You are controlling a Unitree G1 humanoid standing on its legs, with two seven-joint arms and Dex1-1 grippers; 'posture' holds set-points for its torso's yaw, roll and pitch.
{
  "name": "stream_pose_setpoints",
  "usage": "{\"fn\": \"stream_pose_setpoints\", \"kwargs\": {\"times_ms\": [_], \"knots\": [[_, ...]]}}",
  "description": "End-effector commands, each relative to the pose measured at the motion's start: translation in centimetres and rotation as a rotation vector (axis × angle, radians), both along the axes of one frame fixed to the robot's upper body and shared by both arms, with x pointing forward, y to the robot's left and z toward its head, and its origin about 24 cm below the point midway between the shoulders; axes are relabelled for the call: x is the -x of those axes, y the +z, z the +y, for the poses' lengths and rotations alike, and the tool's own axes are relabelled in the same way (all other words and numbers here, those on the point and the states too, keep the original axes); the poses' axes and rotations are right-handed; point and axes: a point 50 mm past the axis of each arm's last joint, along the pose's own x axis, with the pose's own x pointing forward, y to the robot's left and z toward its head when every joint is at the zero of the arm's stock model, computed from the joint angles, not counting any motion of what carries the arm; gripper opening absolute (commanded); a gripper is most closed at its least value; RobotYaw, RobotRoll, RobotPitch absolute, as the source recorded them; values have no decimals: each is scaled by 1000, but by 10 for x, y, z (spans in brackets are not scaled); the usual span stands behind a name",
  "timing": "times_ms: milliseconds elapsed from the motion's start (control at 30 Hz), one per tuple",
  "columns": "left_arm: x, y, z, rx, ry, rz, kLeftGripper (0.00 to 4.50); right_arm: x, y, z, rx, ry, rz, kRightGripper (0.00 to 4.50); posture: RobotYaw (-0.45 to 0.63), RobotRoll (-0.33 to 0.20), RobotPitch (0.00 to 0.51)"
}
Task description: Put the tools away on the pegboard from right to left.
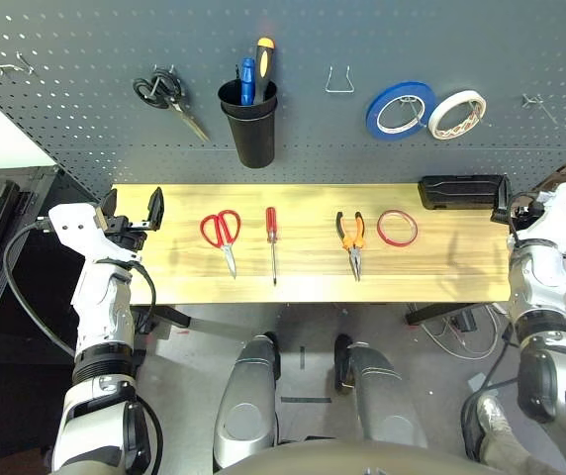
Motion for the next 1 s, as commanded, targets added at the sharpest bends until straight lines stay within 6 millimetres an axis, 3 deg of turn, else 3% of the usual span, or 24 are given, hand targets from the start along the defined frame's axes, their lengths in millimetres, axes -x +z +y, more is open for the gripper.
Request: {"fn": "stream_pose_setpoints", "kwargs": {"times_ms": [33, 333, 800, 1000], "knots": [[0, -6, -1, 17, -4, 22, 4484, 3, -3, -3, 5, -17, 11, 4500, 211, 0, 187], [3, -12, -15, 31, -106, 65, 4484, 2, -3, -6, 53, 35, 77, 4500, 207, 0, 213], [21, -3, -106, -36, -717, 205, 4484, -13, 6, -17, 108, 360, 430, 4500, 192, 0, 243], [30, -5, -124, -129, -877, 266, 4484, -22, 13, -11, 133, 474, 538, 4500, 201, 0, 247]]}}
